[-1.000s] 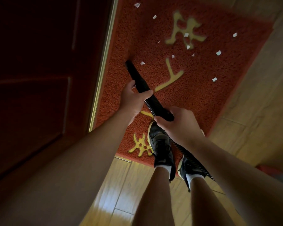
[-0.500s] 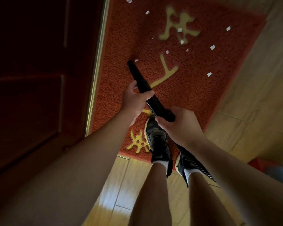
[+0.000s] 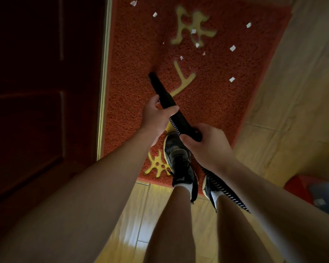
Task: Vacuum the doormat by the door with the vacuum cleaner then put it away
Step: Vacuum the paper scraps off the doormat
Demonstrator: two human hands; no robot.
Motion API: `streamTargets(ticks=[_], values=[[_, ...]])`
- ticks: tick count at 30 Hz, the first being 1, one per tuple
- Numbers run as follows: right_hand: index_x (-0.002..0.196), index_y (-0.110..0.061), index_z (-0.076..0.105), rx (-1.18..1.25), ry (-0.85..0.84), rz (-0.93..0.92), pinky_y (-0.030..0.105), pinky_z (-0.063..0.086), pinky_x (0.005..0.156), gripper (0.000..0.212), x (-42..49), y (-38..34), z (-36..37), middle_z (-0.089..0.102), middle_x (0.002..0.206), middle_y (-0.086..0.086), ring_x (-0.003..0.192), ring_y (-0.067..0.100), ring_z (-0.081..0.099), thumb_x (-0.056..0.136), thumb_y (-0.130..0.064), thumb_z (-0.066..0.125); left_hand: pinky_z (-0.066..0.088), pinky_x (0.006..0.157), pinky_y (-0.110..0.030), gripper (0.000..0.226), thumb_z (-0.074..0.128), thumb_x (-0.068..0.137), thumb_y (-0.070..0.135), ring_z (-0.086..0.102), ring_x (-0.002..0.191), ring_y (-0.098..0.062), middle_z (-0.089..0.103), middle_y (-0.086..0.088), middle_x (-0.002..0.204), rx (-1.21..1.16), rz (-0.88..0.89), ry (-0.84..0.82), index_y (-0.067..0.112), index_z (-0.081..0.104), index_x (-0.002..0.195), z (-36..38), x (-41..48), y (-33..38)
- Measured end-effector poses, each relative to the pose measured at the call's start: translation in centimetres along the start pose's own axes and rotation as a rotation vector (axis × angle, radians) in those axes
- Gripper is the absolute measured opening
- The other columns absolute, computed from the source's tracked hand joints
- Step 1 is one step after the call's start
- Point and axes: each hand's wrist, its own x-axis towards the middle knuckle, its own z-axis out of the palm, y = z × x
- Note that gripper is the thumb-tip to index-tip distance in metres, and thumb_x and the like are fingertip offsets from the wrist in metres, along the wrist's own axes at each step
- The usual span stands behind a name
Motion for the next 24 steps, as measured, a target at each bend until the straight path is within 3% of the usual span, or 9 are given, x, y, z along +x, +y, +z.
streamTargets(ticks=[5,8,11,18,24], values=[[0.102,-0.018,0.066,0.075,0.034,0.047,0.017,0.035,0.037,0.022,-1.0,1.3,-0.2,0.064,0.068,-0.001,0.053,0.015,0.059,0.092,-0.038,0.066,0.051,0.105,-0.055,0.064,0.077,0.068,0.04,0.064,0.119,-0.022,0.064,0.005,0.13,0.03,0.022,-0.027,0.022,0.065,0.128,1.3,-0.7,-0.4],[0.102,-0.019,0.066,0.086,0.046,0.068,0.023,0.039,0.041,0.024,-1.5,2.2,-0.5,0.065,0.07,-0.002,0.056,0.017,0.062,0.092,-0.041,0.065,0.051,0.105,-0.056,0.072,0.079,0.065,0.043,0.063,0.12,-0.024,0.063,0.002,0.133,0.046,0.023,-0.031,0.02,0.064,0.132,2.4,-1.1,-0.6],[0.103,-0.02,0.066,0.102,0.059,0.086,0.03,0.045,0.047,0.024,-2.0,3.3,-0.7,0.065,0.071,-0.003,0.057,0.015,0.062,0.093,-0.042,0.063,0.051,0.105,-0.056,0.065,0.077,0.069,0.036,0.064,0.119,-0.023,0.064,0.002,0.131,0.054,0.026,-0.042,0.019,0.065,0.131,3.6,-1.4,-0.9],[0.105,-0.024,0.066,0.183,0.083,0.139,0.018,0.036,0.043,0.022,-3.3,5.9,-1.1,0.064,0.067,-0.006,0.052,0.005,0.058,0.093,-0.042,0.062,0.053,0.104,-0.051,0.088,0.08,0.058,0.048,0.063,0.122,-0.023,0.062,0.003,0.136,0.093,0.026,-0.069,0.02,0.06,0.139,6.1,-2.3,-1.5],[0.098,-0.023,0.067,0.22,0.118,0.146,0.028,0.042,0.051,0.02,-4.3,7.9,-2.0,0.064,0.065,-0.005,0.058,0.012,0.06,0.092,-0.042,0.064,0.052,0.106,-0.052,0.081,0.081,0.065,0.041,0.062,0.122,-0.022,0.061,0.004,0.136,0.143,0.033,-0.081,0.02,0.058,0.14,8.4,-2.9,-1.7]])
